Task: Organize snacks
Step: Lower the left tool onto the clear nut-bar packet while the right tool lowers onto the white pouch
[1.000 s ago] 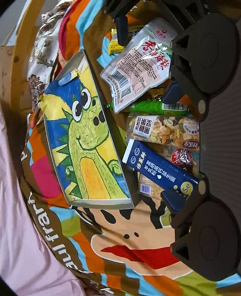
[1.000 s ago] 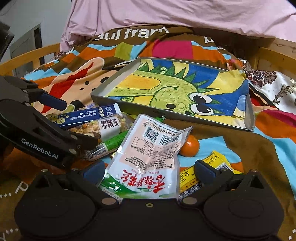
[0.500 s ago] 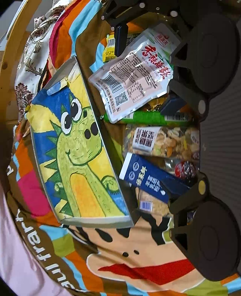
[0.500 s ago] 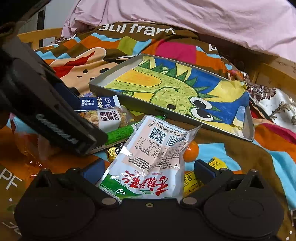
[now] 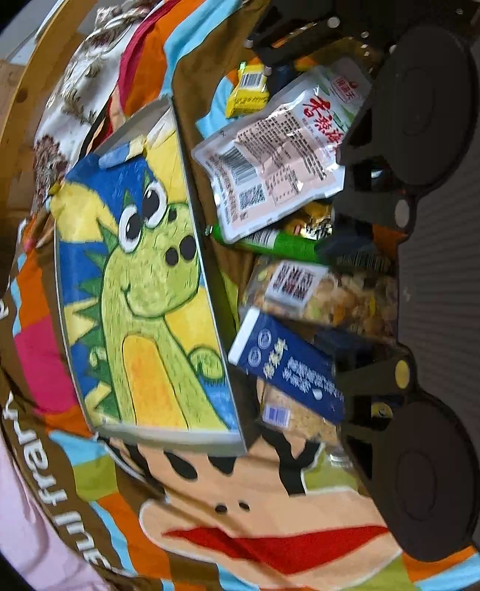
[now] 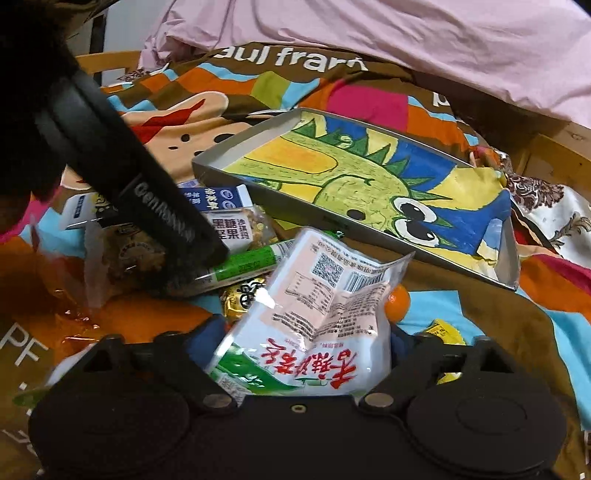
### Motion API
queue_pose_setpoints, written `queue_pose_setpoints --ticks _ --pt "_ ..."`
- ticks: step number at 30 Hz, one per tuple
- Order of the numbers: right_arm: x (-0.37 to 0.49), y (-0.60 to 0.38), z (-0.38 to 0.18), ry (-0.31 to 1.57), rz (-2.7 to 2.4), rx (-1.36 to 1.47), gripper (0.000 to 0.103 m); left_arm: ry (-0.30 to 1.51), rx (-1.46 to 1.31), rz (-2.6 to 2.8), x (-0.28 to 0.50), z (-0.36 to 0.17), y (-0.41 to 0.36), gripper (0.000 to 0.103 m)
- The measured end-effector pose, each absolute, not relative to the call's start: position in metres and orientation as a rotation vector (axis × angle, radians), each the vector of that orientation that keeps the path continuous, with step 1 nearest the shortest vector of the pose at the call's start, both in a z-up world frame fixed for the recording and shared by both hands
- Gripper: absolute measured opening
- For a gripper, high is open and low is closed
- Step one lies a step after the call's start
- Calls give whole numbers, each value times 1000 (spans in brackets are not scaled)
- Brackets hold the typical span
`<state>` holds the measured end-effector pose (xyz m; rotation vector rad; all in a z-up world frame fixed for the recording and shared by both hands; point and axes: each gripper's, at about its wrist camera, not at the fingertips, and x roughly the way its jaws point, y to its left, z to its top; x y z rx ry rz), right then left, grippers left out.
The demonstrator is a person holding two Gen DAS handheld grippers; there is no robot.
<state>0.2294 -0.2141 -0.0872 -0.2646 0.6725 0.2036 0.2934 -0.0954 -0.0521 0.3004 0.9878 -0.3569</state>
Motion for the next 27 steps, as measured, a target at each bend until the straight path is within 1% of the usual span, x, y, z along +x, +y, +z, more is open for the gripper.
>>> queue_pose_setpoints --ticks 3,5,7,9,11,13,15,17,19,20,21,22,27 --pt "227 -216 -84 681 211 -250 81 1032 241 -323 295 -51 -88 39" --pt "226 -218 -81 686 208 -238 75 1038 225 -311 294 -51 -86 39" --pt "223 -218 -80 685 206 -245 74 1035 234 -307 292 -52 -87 39" --pt "222 -217 -81 684 207 -267 76 1031 256 -305 292 -53 -91 41" --pt "224 -215 -85 687 206 -282 83 1029 268 -295 292 -56 -93 41" --pt "226 -215 -89 682 210 -294 86 1029 271 -293 293 -58 -93 41" --pt "227 -216 -91 680 214 -287 86 1035 276 -293 294 -60 -92 43" --pt "228 -218 -90 683 223 -275 83 1054 300 -291 293 -66 -93 42" --pt "227 -217 -88 679 226 -277 79 1033 326 -287 288 -66 -96 41" --pt "226 -217 -86 674 224 -284 74 1028 328 -282 285 -65 -98 41" --pt "224 -216 -85 668 224 -292 71 1026 325 -278 284 -64 -98 40" --pt "223 -215 -83 660 224 -304 66 1025 321 -277 282 -63 -98 40" --pt "215 -207 -82 626 230 -414 58 1011 285 -253 275 -51 -92 40"
